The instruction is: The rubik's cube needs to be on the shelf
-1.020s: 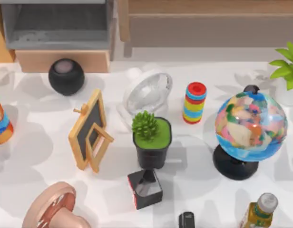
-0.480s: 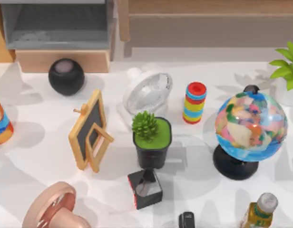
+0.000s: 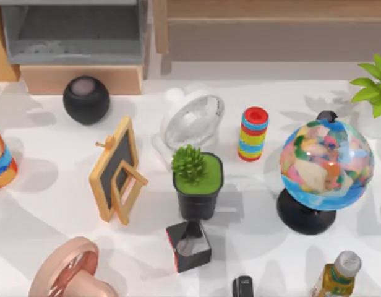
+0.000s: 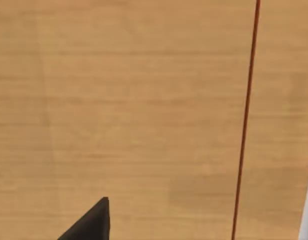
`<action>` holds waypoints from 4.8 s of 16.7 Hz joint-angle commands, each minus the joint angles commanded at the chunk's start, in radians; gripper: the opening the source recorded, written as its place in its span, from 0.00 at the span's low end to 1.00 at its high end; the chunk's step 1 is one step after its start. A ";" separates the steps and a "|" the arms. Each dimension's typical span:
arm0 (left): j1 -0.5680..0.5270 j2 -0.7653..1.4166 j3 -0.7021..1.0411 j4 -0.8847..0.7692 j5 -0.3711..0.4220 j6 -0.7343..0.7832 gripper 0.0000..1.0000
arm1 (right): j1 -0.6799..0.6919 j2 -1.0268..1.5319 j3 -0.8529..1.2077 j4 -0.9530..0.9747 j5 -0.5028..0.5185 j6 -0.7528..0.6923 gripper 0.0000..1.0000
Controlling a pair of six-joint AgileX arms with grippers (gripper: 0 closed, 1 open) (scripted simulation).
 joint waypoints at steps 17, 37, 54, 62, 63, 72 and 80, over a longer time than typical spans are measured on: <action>-0.005 0.011 0.023 -0.012 -0.004 0.000 0.10 | 0.000 0.000 0.000 0.000 0.000 0.000 1.00; 0.068 -0.103 -0.248 0.123 0.063 -0.001 0.00 | 0.000 0.000 0.000 0.000 0.000 0.000 1.00; 0.154 -0.203 -0.491 0.256 0.153 0.004 0.00 | 0.000 0.000 0.000 0.000 0.000 0.000 1.00; 0.271 -0.276 -0.694 0.368 0.266 0.010 0.00 | 0.000 0.000 0.000 0.000 0.000 0.000 1.00; 0.280 -0.287 -0.705 0.379 0.277 0.011 0.00 | 0.000 0.000 0.000 0.000 0.000 0.000 1.00; 0.281 -0.288 -0.706 0.380 0.279 0.011 0.38 | 0.000 0.000 0.000 0.000 0.000 0.000 1.00; 0.281 -0.288 -0.706 0.380 0.279 0.011 0.98 | 0.000 0.000 0.000 0.000 0.000 0.000 1.00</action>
